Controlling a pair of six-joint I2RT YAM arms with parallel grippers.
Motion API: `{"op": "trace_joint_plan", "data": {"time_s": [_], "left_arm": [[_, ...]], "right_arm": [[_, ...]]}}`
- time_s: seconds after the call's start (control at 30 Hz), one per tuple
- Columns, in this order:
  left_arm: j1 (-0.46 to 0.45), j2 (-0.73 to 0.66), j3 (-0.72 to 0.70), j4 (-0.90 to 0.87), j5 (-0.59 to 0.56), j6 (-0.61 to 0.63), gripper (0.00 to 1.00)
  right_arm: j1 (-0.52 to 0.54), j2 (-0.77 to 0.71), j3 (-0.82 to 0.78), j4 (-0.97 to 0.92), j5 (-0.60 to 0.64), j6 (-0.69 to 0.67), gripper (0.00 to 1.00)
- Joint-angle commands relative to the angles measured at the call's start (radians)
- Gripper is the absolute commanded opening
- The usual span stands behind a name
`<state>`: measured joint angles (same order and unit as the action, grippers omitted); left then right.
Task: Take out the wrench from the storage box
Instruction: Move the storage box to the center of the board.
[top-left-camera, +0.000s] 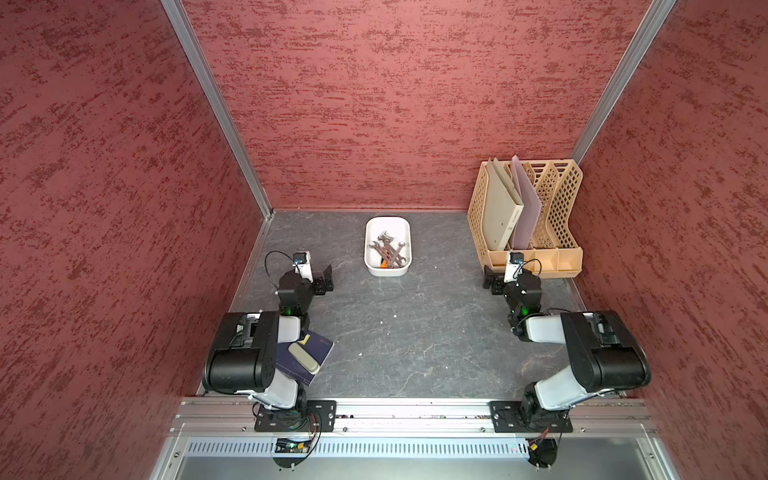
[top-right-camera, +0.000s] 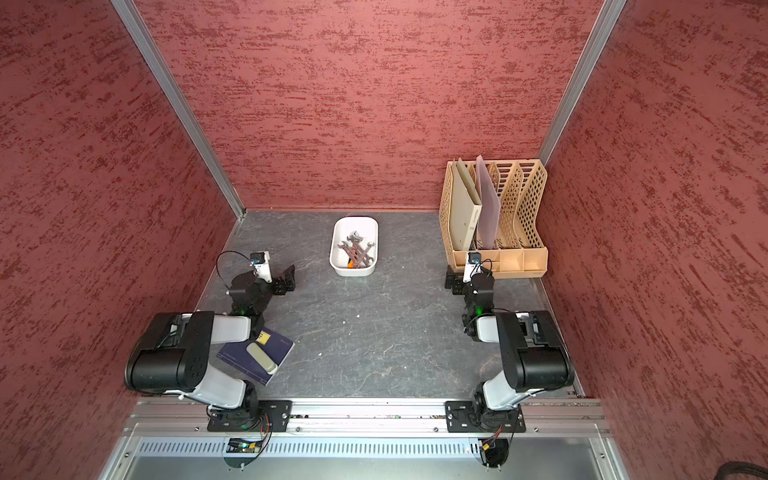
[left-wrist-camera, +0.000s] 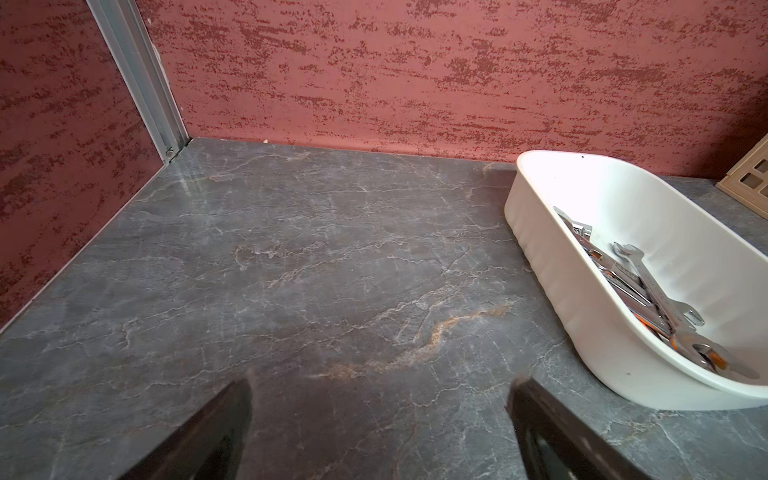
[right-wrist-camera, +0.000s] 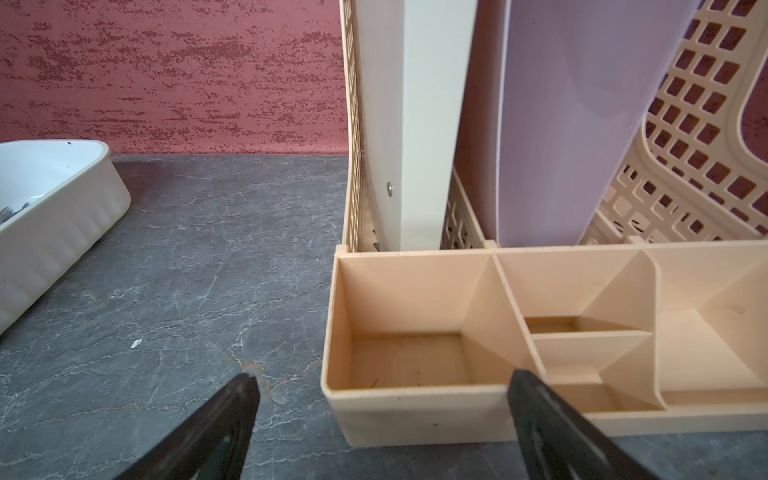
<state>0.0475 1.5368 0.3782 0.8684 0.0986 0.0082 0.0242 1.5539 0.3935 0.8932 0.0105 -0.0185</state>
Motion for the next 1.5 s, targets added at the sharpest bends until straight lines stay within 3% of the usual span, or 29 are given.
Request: {"op": "trace_joint_plan", "data": {"time_s": [0.0, 0.73, 0.8, 0.9, 1.0, 1.1, 1.2, 1.33, 1.47], "left_arm": [[0.003, -0.003, 0.010, 0.009, 0.004, 0.000, 1.00], [0.010, -0.002, 0.008, 0.009, 0.019, -0.006, 1.00], [0.039, -0.004, 0.000, 0.023, 0.071, -0.020, 1.00], [0.045, -0.008, -0.004, 0.027, 0.075, -0.025, 1.00], [0.016, -0.043, 0.020, -0.043, -0.050, -0.039, 1.00], [-0.015, -0.141, 0.104, -0.273, -0.169, -0.045, 1.00], [-0.109, -0.213, 0.169, -0.379, -0.360, -0.030, 1.00], [-0.238, -0.254, 0.332, -0.654, -0.379, -0.063, 1.00], [-0.321, -0.142, 0.581, -0.960, -0.335, -0.141, 1.00]], "right_arm": [[-0.007, -0.003, 0.004, 0.005, -0.016, 0.001, 0.98], [-0.011, -0.008, -0.004, 0.018, -0.022, 0.002, 0.98], [-0.007, -0.033, -0.021, 0.024, 0.002, 0.007, 0.98], [0.009, -0.164, -0.077, 0.024, 0.164, 0.041, 0.98], [0.013, -0.323, -0.008, -0.262, 0.226, 0.123, 0.98], [0.040, -0.443, 0.120, -0.626, 0.218, 0.186, 0.98], [0.121, -0.516, 0.172, -0.792, 0.296, 0.227, 0.99], [0.211, -0.506, 0.267, -0.947, 0.231, 0.289, 0.98], [0.381, -0.323, 0.480, -1.104, 0.226, 0.270, 0.98]]}}
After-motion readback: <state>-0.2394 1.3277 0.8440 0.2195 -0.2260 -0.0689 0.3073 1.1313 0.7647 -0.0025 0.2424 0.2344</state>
